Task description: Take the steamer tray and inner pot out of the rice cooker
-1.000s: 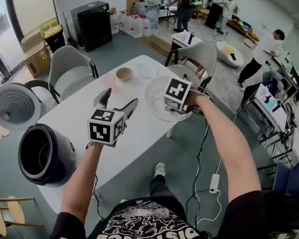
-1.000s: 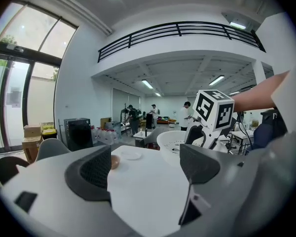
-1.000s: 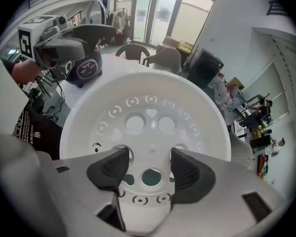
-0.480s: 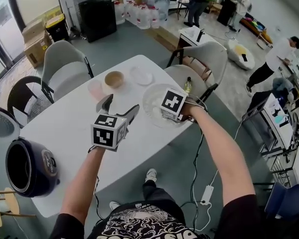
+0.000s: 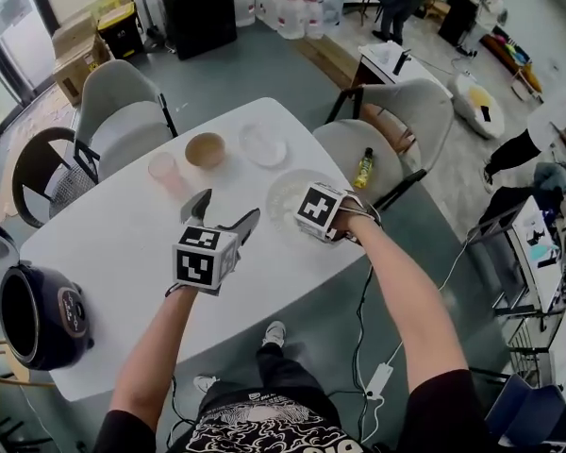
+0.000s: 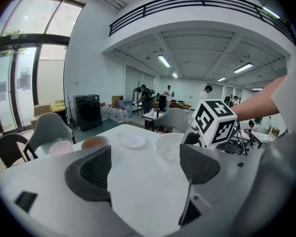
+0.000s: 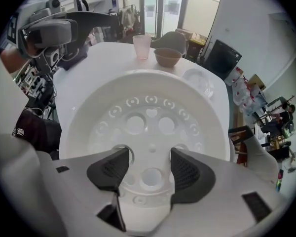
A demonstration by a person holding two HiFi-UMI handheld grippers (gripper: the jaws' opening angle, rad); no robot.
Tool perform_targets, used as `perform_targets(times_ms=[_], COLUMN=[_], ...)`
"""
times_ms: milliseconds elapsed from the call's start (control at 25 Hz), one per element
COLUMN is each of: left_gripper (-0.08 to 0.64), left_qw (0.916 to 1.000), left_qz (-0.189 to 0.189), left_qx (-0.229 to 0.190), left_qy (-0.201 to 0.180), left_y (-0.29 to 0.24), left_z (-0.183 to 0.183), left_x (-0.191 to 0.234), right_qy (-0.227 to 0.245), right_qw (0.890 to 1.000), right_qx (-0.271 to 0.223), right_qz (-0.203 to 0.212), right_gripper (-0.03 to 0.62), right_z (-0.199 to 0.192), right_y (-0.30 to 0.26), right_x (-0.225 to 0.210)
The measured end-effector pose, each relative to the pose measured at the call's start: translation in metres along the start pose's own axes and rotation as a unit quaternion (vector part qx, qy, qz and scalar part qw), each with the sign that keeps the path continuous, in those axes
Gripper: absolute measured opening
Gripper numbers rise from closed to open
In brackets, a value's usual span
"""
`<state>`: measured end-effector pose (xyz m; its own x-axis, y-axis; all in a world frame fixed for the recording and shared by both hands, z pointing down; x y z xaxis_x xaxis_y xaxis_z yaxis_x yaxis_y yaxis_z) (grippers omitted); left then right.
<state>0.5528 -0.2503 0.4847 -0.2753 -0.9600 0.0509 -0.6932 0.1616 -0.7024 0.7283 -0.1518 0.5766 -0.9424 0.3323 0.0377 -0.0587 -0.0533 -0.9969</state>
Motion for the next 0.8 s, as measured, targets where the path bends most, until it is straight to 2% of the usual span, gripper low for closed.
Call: perform_targets(times_ms=[280,480,800], left_gripper=[0.422,0.422,0.422], left_qw=[0.9992,0.9991,0.9987], left_qz=[0.017,0.026,0.029], left_qx=[0.025,0.028,0.040], left_qy=[0.026,0.021,0.009], left_y=[-0.031,-0.039,-0.039], left_z=[0.007,0.016,0.020], left_x=[0.002,0.002,-0.003], right_qy=[0.010,0.031,0.033], right_qw=[1.000,1.000,0.999], right_qx=[-0.002,0.006,0.016], right_qz=[0.011,-0.001,-0.004], right_gripper=[0.281,0.281,0.281], right_z=[0.002,0.003,-0.001], right_y=[-0.038,-0.050,-0.052], right_x=[-0.035,-0.041,-0.043])
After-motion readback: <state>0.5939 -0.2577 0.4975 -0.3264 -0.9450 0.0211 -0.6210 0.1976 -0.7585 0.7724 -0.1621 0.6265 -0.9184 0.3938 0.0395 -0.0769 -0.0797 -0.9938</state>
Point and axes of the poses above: the fingertips, and each gripper's own axes: y backward along the fingers, x to its left, z out of its top, the point moved 8 cm from there along y, backward along the fingers, and after that the axes turned 15 degrees about x, right-handed, at the moved point
